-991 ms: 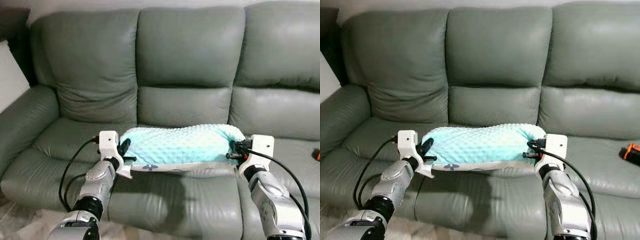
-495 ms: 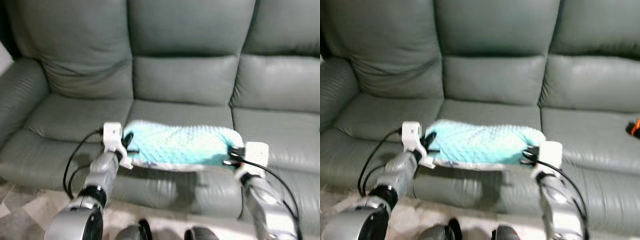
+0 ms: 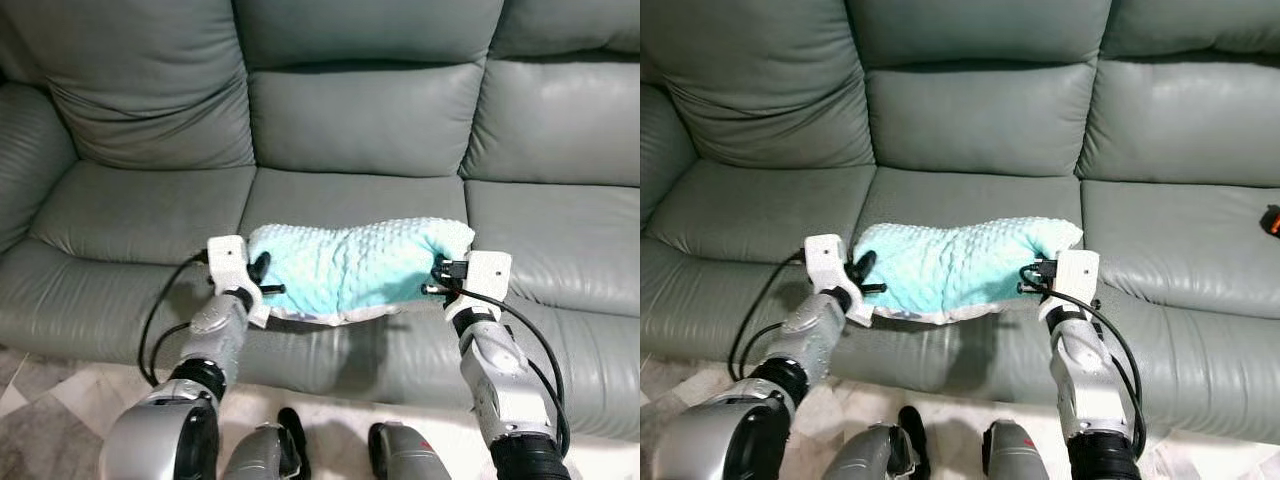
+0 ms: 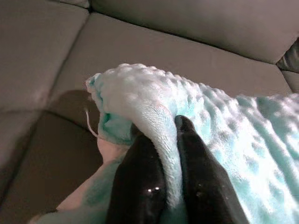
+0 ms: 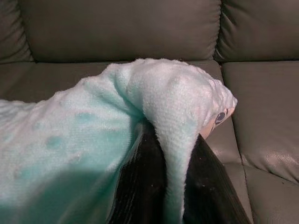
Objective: Move the pillow to the sofa
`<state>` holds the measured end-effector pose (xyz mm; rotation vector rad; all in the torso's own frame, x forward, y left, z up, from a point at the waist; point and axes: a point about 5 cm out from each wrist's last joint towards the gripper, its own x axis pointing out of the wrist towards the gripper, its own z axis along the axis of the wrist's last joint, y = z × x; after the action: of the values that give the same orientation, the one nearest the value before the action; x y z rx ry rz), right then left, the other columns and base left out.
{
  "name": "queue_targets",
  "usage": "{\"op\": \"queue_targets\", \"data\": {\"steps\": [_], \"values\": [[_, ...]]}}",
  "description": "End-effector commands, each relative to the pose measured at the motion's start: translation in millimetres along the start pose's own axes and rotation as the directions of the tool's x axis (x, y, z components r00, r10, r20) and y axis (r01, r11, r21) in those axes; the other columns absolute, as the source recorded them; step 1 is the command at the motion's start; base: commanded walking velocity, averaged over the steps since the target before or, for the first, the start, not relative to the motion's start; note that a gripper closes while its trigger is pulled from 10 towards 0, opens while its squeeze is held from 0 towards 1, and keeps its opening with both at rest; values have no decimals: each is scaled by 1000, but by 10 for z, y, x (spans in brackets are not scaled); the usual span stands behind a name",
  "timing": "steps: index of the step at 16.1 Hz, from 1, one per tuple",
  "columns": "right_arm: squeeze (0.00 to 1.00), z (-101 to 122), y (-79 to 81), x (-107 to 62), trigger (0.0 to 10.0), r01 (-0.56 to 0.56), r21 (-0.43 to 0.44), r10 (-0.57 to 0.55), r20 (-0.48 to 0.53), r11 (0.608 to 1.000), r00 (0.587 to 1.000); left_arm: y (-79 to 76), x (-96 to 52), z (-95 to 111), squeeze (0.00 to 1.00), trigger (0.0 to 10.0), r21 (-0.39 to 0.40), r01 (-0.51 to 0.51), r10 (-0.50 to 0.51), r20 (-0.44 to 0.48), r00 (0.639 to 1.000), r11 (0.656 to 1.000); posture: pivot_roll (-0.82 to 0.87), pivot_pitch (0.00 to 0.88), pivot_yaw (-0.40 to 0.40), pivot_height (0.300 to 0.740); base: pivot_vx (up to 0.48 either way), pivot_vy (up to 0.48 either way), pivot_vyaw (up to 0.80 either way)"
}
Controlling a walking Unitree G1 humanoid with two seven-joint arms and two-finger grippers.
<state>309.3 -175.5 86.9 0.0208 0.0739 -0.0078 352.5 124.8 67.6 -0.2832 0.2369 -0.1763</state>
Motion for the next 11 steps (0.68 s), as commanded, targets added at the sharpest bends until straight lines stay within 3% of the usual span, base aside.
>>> {"op": "queue_targets", "data": {"steps": [1,6,11], "values": [[1000,-127,28,-66,10000,-7,1,7,-22,1000,1000,-24,-10,-56,1000,10000,-13,6,-6,-13,1000,1000,-209,343,115,740,0,0,0],[1000,-245,21,-144,10000,6,-44,-7,-33,999,999,-60,-60,-204,1000,10000,-51,10,-12,-36,999,999,-207,352,118,740,0,0,0],[1000,-328,86,-191,10000,-26,-8,25,-67,1000,997,19,-123,-292,1000,10000,-64,-12,9,-46,999,998,-200,353,118,740,0,0,0]]}}
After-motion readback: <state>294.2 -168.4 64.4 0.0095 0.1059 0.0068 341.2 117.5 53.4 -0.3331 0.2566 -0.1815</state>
